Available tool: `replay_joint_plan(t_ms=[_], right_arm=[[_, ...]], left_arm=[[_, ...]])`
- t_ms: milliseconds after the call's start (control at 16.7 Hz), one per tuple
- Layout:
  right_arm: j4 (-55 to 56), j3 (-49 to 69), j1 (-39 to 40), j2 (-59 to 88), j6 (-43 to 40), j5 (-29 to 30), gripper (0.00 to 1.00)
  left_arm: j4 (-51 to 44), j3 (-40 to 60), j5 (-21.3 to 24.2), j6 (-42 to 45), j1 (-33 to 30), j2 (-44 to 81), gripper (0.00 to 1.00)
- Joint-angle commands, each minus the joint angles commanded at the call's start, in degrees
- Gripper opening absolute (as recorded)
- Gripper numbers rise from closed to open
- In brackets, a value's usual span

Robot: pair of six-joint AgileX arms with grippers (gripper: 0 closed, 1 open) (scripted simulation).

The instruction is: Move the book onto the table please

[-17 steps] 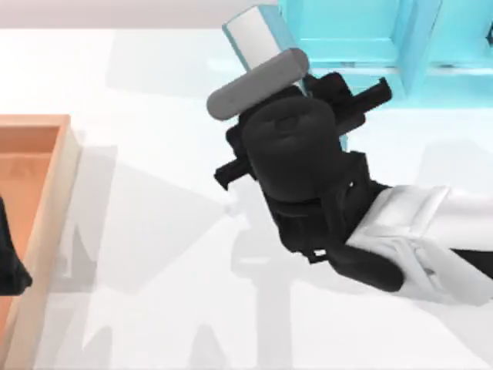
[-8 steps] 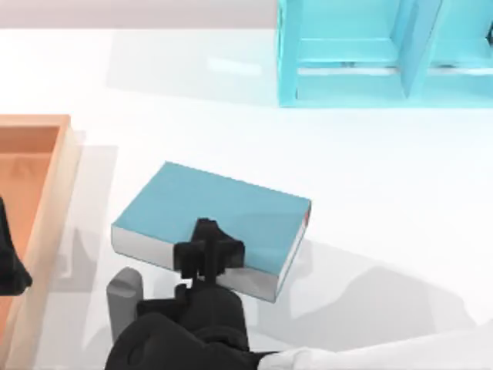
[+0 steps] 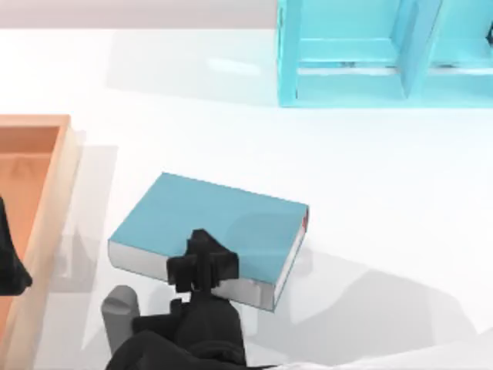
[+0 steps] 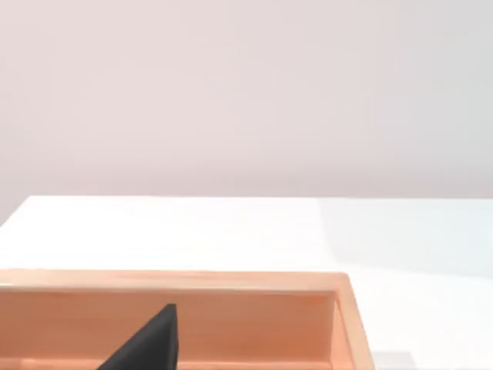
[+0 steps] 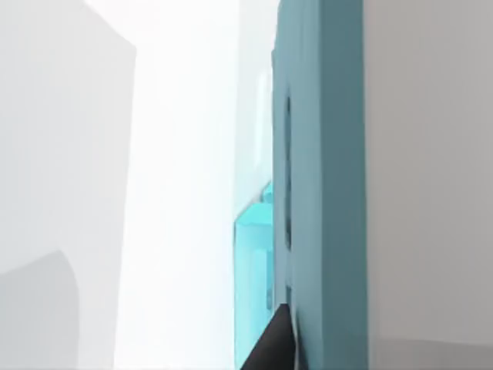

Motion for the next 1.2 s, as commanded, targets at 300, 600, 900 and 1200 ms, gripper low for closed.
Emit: replay_joint_plan(t_ms=[300, 600, 900, 1200], right_arm=[[-1.2, 0.3, 0.7, -0.2, 0.5, 0.6, 0.00], [-0.3, -0.2, 0.5, 0.7, 0.8, 0.5, 0.00], [5.1, -1.8, 0.4, 4.5, 0.9, 0.5, 0.00], [5.4, -1.8, 0.4, 4.7, 0.9, 0.5, 0.08]], left_arm=[[0.0, 0.0, 0.0, 0.0, 0.0, 0.0, 1.00], [0.0, 0.0, 0.0, 0.0, 0.0, 0.0, 1.00], [0.0, 0.0, 0.0, 0.0, 0.0, 0.0, 1.00], [0.0, 0.0, 0.0, 0.0, 0.0, 0.0, 1.00]])
